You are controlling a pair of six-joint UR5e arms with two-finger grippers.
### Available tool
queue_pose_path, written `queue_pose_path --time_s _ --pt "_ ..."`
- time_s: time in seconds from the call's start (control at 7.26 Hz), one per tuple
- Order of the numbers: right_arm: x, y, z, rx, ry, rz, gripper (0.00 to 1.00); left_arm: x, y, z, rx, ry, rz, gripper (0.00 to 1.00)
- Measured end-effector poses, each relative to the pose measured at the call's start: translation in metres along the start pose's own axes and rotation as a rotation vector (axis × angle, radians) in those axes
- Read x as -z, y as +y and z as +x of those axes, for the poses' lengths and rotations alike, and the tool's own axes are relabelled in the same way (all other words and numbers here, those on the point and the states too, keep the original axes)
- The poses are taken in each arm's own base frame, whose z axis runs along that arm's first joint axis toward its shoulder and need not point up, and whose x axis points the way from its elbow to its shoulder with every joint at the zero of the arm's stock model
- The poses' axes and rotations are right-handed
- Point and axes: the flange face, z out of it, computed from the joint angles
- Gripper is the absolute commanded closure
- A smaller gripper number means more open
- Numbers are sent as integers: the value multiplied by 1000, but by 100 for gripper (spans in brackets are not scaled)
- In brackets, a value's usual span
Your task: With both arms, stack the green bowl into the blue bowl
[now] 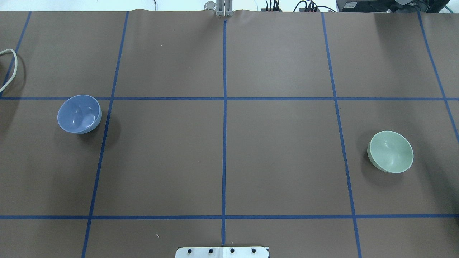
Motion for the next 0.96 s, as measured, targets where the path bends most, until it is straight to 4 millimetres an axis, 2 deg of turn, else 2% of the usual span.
queue_pose_path --time_s 0.55,0.96 --pt "-3 -3 -4 52 -1 -6 0 0 -2 1 17 1 -1 1" --pt "-1 -5 -7 55 -2 -2 0 17 -29 22 111 5 37 1"
